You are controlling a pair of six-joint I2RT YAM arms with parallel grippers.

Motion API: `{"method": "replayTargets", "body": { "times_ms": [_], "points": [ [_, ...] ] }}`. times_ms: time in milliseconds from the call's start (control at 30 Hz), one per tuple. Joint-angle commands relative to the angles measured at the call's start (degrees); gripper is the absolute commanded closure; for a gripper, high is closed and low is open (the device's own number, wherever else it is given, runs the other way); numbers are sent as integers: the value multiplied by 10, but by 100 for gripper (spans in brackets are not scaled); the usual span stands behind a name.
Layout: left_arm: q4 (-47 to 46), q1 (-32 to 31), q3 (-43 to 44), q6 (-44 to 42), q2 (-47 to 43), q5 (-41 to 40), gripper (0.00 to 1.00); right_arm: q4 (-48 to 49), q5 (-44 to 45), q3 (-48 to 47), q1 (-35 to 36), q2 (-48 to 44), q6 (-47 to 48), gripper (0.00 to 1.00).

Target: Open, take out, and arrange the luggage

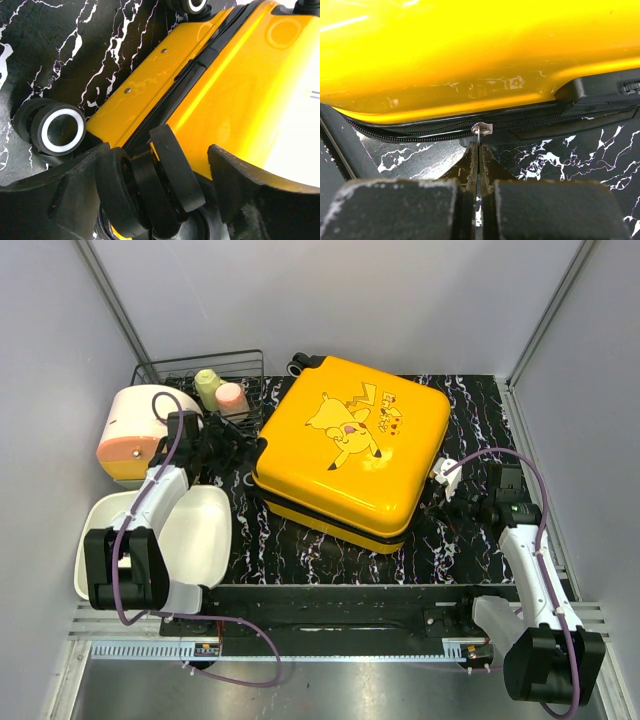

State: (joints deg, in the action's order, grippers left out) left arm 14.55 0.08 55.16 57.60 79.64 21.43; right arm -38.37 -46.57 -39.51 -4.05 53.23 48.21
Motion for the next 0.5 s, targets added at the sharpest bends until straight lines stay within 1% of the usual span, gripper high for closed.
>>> {"method": "replayTargets", "body": {
  "times_ms": [0, 100, 133, 300, 433, 467],
  "points": [
    [-55, -1, 24, 25, 1, 11, 23, 7, -19, -12, 7, -6, 4, 100],
    [-75, -2, 14, 36, 0, 14, 28, 9, -19, -11, 8, -4, 3, 100],
    [-79, -2, 14, 38, 5, 19, 35, 11, -21, -10, 8, -5, 3, 100],
    [-100, -2, 24, 45, 25, 38, 50, 16, -25, -9, 13, 2, -1, 100],
    [-95, -2, 56, 27, 50, 55, 71, 36, -26, -3, 31, 3, -23, 100],
    [-90, -3, 61, 19, 54, 60, 84, 42, -21, 0, 37, 0, -30, 100]
  ]
}}
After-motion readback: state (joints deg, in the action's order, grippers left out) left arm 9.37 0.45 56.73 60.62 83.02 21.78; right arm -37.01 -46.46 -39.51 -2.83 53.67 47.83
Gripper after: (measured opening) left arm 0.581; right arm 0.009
